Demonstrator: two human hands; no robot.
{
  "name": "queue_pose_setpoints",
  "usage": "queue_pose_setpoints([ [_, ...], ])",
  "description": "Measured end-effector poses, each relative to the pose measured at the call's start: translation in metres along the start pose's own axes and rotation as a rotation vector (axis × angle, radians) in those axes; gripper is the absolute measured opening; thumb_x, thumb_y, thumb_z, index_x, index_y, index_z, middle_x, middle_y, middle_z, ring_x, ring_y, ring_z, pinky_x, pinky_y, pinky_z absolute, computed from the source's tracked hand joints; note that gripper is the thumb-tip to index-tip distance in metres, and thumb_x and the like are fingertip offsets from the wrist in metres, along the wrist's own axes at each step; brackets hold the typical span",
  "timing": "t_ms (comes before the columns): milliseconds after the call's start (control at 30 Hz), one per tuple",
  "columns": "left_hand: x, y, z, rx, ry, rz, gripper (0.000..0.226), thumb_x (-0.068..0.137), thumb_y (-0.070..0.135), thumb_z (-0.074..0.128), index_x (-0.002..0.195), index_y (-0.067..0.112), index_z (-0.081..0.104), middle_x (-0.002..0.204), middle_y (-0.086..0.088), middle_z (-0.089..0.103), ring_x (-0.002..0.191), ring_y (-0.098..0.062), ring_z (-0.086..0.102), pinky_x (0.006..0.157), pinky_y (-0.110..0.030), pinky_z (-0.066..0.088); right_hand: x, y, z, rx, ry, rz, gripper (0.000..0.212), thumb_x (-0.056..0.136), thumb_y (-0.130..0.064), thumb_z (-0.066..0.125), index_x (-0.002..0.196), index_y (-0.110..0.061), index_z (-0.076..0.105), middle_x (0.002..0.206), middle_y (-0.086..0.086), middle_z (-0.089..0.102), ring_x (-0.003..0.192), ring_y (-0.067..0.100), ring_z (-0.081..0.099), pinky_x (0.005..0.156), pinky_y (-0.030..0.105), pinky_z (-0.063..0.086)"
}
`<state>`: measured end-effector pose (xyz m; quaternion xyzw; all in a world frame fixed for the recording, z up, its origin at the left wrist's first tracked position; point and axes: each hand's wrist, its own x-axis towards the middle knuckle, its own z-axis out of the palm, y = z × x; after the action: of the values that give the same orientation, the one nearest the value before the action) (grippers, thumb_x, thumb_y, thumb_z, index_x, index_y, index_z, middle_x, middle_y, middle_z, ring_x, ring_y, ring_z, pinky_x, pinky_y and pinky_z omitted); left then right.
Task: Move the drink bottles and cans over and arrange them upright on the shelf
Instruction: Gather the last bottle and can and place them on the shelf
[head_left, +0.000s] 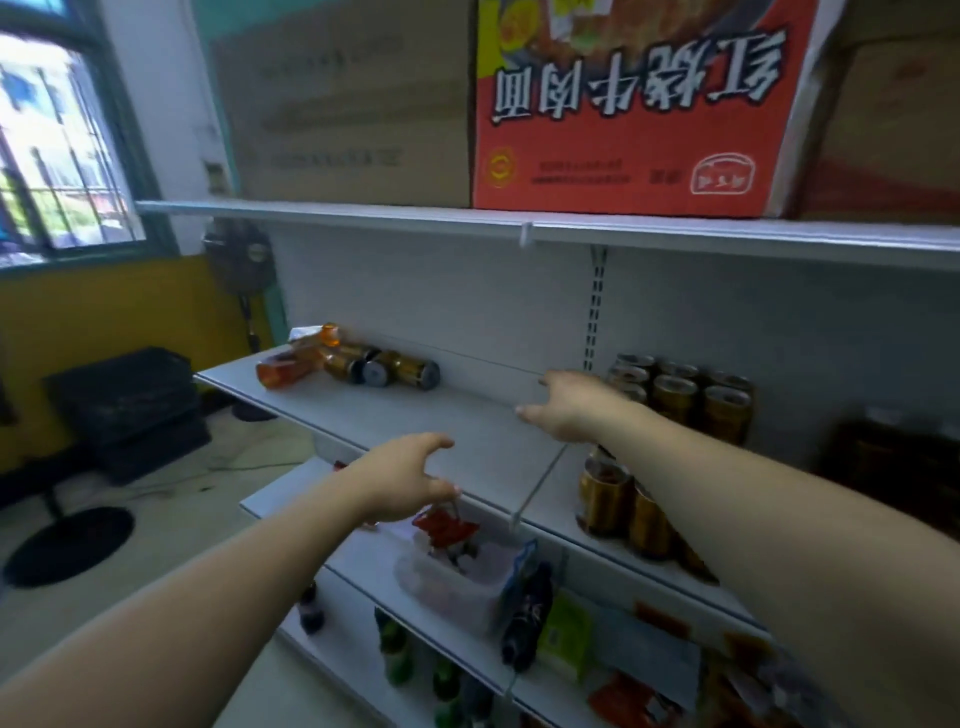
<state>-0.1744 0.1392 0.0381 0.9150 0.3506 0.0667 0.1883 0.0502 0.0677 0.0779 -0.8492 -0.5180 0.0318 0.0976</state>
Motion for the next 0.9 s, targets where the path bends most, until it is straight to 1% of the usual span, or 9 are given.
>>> queue_pose_setpoints([
  [67, 0.001, -0.031, -0.007, 0.011, -0.023, -0.033, 0.068, 0.083, 0.044, 0.064, 0.141, 0.027, 0.034, 0.140, -0.001, 0.046, 0.119, -0.018, 0.051, 0.098, -0.033, 0.043, 0.018, -0.028, 0.011, -0.032, -0.026, -0.024, 0.079, 0.084, -0.069, 0.048, 0.146, -0.022, 0.035, 0.148, 0.006, 0.042, 0.128, 0.030, 0.045, 0.096, 0.040, 0.042],
  [133, 0.008, -0.058, -0.013, 0.004, -0.027, -0.065, 0.068, 0.082, 0.042, 0.065, 0.141, 0.027, 0.035, 0.135, 0.000, 0.052, 0.113, -0.015, 0.055, 0.090, -0.029, 0.046, 0.039, -0.051, 0.021, -0.064, -0.052, -0.048, 0.080, 0.083, -0.071, 0.046, 0.146, -0.022, 0.033, 0.149, 0.007, 0.040, 0.129, 0.031, 0.044, 0.098, 0.041, 0.042],
  [200, 0.019, -0.083, -0.019, -0.010, -0.010, -0.101, 0.067, 0.082, 0.041, 0.066, 0.140, 0.029, 0.035, 0.133, 0.001, 0.053, 0.112, -0.013, 0.055, 0.085, -0.024, 0.043, 0.062, -0.072, 0.030, -0.073, -0.066, -0.070, 0.081, 0.083, -0.071, 0.045, 0.146, -0.023, 0.033, 0.149, 0.007, 0.041, 0.129, 0.031, 0.044, 0.099, 0.042, 0.042],
  [367, 0.063, -0.143, -0.029, -0.009, 0.021, -0.153, 0.067, 0.082, 0.042, 0.065, 0.140, 0.029, 0.034, 0.137, 0.002, 0.050, 0.120, -0.016, 0.050, 0.093, -0.027, 0.038, 0.131, -0.116, 0.052, -0.074, -0.049, -0.137, 0.074, 0.082, -0.068, 0.049, 0.140, -0.023, 0.042, 0.142, 0.006, 0.049, 0.123, 0.028, 0.049, 0.097, 0.039, 0.043],
  [500, 0.108, -0.190, -0.044, 0.046, 0.047, -0.179, 0.066, 0.084, 0.044, 0.062, 0.141, 0.027, 0.034, 0.145, 0.002, 0.041, 0.128, -0.017, 0.042, 0.101, -0.028, 0.034, 0.198, -0.148, 0.069, 0.004, -0.064, -0.205, 0.050, 0.081, -0.065, 0.051, 0.113, -0.027, 0.051, 0.121, 0.005, 0.059, 0.103, 0.026, 0.056, 0.082, 0.035, 0.046],
  [533, 0.120, -0.202, -0.050, 0.054, 0.049, -0.197, 0.067, 0.083, 0.045, 0.062, 0.141, 0.027, 0.034, 0.145, 0.001, 0.040, 0.128, -0.017, 0.042, 0.102, -0.029, 0.034, 0.216, -0.158, 0.072, 0.024, -0.068, -0.220, 0.049, 0.081, -0.065, 0.052, 0.112, -0.027, 0.051, 0.118, 0.004, 0.060, 0.102, 0.026, 0.057, 0.081, 0.035, 0.046],
  [667, 0.162, -0.248, -0.068, 0.048, 0.069, -0.286, 0.070, 0.081, 0.048, 0.064, 0.141, 0.029, 0.034, 0.144, 0.001, 0.041, 0.122, -0.018, 0.048, 0.099, -0.030, 0.040, 0.279, -0.194, 0.082, 0.056, -0.104, -0.259, 0.064, 0.083, -0.063, 0.053, 0.131, -0.022, 0.049, 0.131, 0.007, 0.055, 0.113, 0.026, 0.054, 0.092, 0.039, 0.046],
  [767, 0.186, -0.280, -0.075, 0.047, 0.085, -0.316, 0.069, 0.081, 0.049, 0.064, 0.140, 0.030, 0.035, 0.143, 0.002, 0.042, 0.119, -0.017, 0.051, 0.096, -0.030, 0.042, 0.317, -0.218, 0.092, 0.082, -0.136, -0.265, 0.059, 0.083, -0.061, 0.054, 0.128, -0.022, 0.051, 0.125, 0.007, 0.057, 0.106, 0.026, 0.055, 0.090, 0.038, 0.047],
  [900, 0.216, -0.325, -0.079, 0.095, 0.100, -0.340, 0.068, 0.081, 0.049, 0.064, 0.139, 0.031, 0.036, 0.142, 0.002, 0.044, 0.118, -0.018, 0.052, 0.097, -0.033, 0.043, 0.359, -0.247, 0.118, 0.096, -0.183, -0.251, 0.058, 0.083, -0.058, 0.057, 0.128, -0.021, 0.051, 0.126, 0.009, 0.057, 0.109, 0.027, 0.055, 0.092, 0.037, 0.046],
])
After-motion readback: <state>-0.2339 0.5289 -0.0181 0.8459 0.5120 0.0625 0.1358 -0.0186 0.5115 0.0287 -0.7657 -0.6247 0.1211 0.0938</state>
